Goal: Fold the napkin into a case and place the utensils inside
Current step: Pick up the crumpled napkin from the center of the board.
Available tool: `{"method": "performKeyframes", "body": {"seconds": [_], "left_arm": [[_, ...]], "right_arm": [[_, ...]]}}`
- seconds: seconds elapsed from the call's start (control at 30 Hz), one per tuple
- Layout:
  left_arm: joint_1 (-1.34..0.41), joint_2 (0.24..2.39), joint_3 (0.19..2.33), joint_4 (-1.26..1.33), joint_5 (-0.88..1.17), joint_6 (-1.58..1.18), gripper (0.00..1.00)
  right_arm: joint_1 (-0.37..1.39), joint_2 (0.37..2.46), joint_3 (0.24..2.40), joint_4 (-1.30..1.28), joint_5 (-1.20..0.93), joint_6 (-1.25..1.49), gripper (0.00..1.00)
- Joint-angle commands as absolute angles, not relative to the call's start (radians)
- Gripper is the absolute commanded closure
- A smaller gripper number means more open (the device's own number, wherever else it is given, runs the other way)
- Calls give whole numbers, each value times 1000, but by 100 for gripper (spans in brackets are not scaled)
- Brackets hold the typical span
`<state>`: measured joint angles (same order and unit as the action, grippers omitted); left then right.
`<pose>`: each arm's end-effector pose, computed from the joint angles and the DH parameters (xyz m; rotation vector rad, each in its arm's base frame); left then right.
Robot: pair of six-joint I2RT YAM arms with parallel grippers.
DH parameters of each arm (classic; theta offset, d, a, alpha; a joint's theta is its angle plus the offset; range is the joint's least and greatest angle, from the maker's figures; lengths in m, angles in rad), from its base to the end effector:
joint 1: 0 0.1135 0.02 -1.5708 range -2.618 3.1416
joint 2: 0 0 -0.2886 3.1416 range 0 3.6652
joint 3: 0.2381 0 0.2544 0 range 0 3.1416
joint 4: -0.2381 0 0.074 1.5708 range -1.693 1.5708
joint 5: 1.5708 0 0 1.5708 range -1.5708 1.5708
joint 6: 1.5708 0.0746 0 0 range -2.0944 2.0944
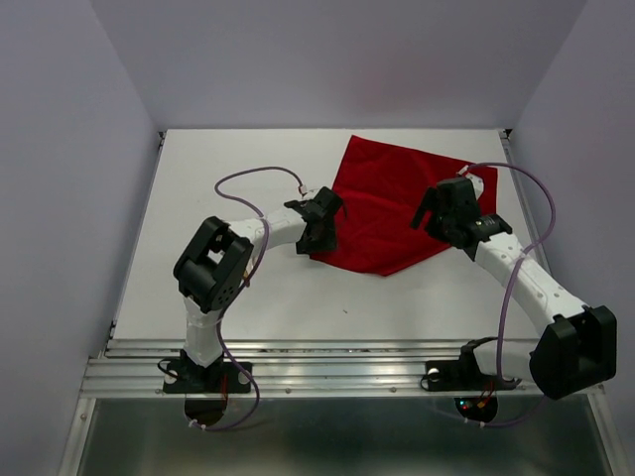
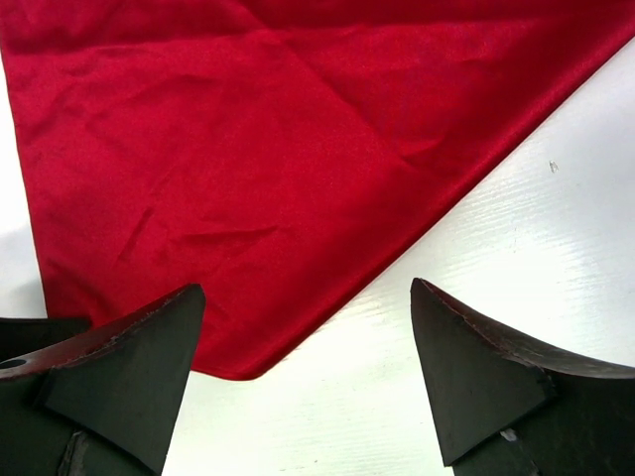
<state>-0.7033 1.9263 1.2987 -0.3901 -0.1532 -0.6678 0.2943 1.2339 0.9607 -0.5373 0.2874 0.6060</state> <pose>0.3379 -0.2716 0.1618 -0.0105 2.6023 -0.3129 0.2733 0.0607 0.2715 0.4963 2.2881 0.1019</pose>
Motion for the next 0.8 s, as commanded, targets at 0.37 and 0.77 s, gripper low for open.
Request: {"method": "performKeyframes", "body": {"seconds": [0.37,0.77], "left_arm": [[-730,1973,1336,-451,-166,-706,100],[-716,1732,1474,-488,-167,-601,100]], "right_arm": [[296,1238,989,-540,333,600,8],[76,1324,848,-519,108,612,8]]}}
